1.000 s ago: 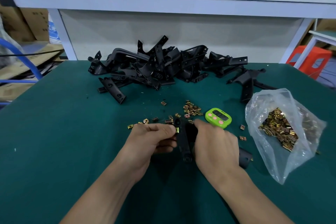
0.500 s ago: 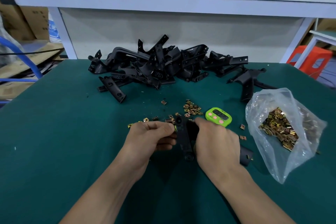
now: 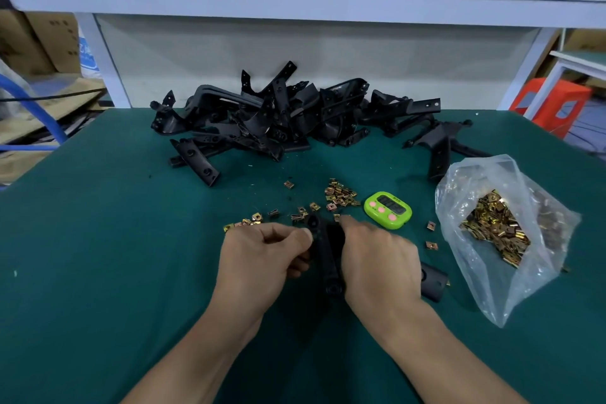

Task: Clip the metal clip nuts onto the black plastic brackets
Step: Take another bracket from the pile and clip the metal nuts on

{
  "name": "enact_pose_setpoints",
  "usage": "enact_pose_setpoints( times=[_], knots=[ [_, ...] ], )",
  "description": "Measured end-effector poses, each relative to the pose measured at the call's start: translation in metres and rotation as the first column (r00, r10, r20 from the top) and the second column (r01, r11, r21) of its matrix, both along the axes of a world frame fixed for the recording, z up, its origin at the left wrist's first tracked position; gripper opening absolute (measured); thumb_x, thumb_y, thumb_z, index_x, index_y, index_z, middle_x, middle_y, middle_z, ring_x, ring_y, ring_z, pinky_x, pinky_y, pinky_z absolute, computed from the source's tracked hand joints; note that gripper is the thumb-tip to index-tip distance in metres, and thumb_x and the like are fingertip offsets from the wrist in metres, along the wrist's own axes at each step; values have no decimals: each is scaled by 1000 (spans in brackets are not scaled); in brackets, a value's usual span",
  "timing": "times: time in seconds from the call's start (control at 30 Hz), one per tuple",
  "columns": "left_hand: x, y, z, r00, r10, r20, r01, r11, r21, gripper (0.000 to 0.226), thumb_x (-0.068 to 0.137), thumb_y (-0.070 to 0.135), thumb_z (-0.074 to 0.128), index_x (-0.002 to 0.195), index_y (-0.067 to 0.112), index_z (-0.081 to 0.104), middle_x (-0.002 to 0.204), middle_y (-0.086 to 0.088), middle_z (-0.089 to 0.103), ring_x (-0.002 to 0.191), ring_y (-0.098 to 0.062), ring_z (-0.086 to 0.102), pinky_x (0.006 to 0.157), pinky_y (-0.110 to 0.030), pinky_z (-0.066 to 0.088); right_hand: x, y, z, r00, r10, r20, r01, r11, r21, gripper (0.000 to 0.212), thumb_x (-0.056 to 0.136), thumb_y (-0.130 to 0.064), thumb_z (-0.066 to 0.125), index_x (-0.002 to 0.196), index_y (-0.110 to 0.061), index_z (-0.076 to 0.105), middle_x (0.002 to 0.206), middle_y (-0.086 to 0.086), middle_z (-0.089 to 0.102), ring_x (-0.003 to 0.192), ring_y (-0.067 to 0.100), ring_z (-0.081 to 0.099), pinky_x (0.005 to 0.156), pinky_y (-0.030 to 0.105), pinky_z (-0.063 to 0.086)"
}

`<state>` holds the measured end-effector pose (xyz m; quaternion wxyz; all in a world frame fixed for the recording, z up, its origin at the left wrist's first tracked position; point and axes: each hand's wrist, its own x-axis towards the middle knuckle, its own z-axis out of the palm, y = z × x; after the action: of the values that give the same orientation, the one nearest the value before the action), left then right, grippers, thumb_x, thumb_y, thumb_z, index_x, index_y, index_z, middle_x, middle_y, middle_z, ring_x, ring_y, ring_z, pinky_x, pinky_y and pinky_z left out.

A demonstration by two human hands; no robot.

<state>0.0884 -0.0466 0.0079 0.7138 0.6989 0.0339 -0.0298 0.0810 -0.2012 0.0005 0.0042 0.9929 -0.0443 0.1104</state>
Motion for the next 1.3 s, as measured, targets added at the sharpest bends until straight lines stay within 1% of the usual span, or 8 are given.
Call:
enact_pose_setpoints(
  times=[0.3,0.47,0.57,0.8,0.93,1.07,1.2,1.3],
  knots=[
    [-4,-5,3,990,-62,-127,34,977,-209,24,89,19,76,66,13,77,73,-9,74,59,-14,67,54,-21,54,-5,6,2,998,53,-23,-53,999,13,47,74,-22,76,105,-32,42,97,-7,65,87,22,69,58,33,28],
    [2,-3,9,986,-111,-128,71,956,-284,26,79,35,76,81,10,80,79,-10,74,62,-14,67,53,-21,53,-4,-9,4,974,224,-29,-196,900,390,61,80,-33,71,135,-44,46,102,-8,71,95,25,67,73,35,52],
    [11,6,4,980,-68,-185,3,943,-332,23,91,30,71,91,7,78,89,-12,74,70,-18,67,57,-25,57,-1,-20,5,972,232,-36,-163,777,608,75,80,-49,76,143,-61,36,100,-20,66,92,6,63,80,26,55],
    [17,9,0,959,-197,-202,91,894,-438,24,78,37,68,73,18,83,80,-5,76,64,-11,70,56,-24,58,6,-23,-6,944,329,32,-246,633,734,51,92,-36,70,132,-62,52,117,-27,69,107,-3,63,93,26,55],
    [16,9,1,967,-202,-153,143,933,-330,29,78,40,66,67,19,81,65,0,69,51,-6,60,47,-18,49,8,-28,-8,936,350,24,-256,635,728,56,89,-35,73,135,-59,52,118,-28,69,110,-3,64,97,30,54],
    [20,12,4,981,-155,-114,126,966,-225,35,94,36,64,79,10,82,77,-10,75,60,-13,67,53,-22,54,7,-18,-12,948,309,83,-263,605,752,48,87,-36,70,130,-55,57,110,-29,71,104,-3,66,92,30,56],
    [30,37,5,998,9,66,-21,982,187,23,95,24,72,74,19,80,69,-4,74,57,-11,63,54,-21,51,8,-12,-22,972,217,90,-218,694,687,35,85,-52,60,120,-57,57,90,-23,70,78,2,65,69,32,58],
    [32,75,17,983,-180,36,130,823,554,11,84,30,80,73,30,80,67,1,73,55,-5,60,56,-19,46,8,-14,-25,984,166,70,-171,735,656,32,82,-59,61,114,-55,55,81,-22,67,68,3,62,59,31,55]
  ],
)
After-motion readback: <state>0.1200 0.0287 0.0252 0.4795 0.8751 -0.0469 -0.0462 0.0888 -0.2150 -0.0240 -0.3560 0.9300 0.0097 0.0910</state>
